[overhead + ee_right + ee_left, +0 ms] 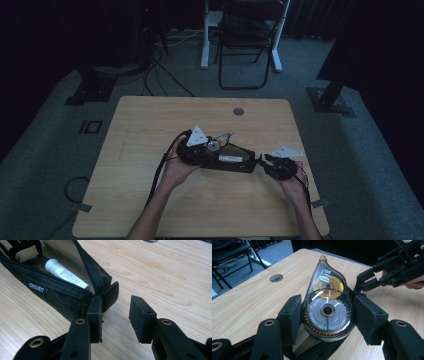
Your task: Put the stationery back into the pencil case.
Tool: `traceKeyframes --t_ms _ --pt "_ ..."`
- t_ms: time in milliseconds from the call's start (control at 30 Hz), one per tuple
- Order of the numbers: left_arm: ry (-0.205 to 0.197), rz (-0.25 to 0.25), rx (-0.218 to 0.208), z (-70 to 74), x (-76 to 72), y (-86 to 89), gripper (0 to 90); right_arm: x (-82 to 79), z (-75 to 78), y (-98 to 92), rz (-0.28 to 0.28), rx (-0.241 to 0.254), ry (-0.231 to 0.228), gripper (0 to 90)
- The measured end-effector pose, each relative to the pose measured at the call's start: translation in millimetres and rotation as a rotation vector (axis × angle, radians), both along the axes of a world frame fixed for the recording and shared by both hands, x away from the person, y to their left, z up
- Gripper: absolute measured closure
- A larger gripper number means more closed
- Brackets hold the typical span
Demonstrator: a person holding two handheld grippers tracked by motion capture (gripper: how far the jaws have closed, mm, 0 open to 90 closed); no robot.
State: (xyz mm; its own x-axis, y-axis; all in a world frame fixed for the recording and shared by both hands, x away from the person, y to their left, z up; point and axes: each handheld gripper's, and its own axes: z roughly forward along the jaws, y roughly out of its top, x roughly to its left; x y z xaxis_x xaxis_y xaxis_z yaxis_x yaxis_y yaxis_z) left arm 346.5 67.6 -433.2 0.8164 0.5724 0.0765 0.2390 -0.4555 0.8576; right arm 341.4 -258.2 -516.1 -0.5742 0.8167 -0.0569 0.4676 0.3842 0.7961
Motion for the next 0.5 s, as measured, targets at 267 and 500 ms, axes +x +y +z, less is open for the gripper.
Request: traceKeyframes --t_ms 267,500 --pt "-0.007 -0.013 0.004 3.1 1.6 -3.3 41.6 1.5 -2.5 -1.8 -0.007 -0.001 0.002 63.5" --pt "-0.012 -0.017 0.007 4.7 3.2 -4.5 41.6 2.8 -4.9 -4.0 -0.02 0.004 0.007 63.7"
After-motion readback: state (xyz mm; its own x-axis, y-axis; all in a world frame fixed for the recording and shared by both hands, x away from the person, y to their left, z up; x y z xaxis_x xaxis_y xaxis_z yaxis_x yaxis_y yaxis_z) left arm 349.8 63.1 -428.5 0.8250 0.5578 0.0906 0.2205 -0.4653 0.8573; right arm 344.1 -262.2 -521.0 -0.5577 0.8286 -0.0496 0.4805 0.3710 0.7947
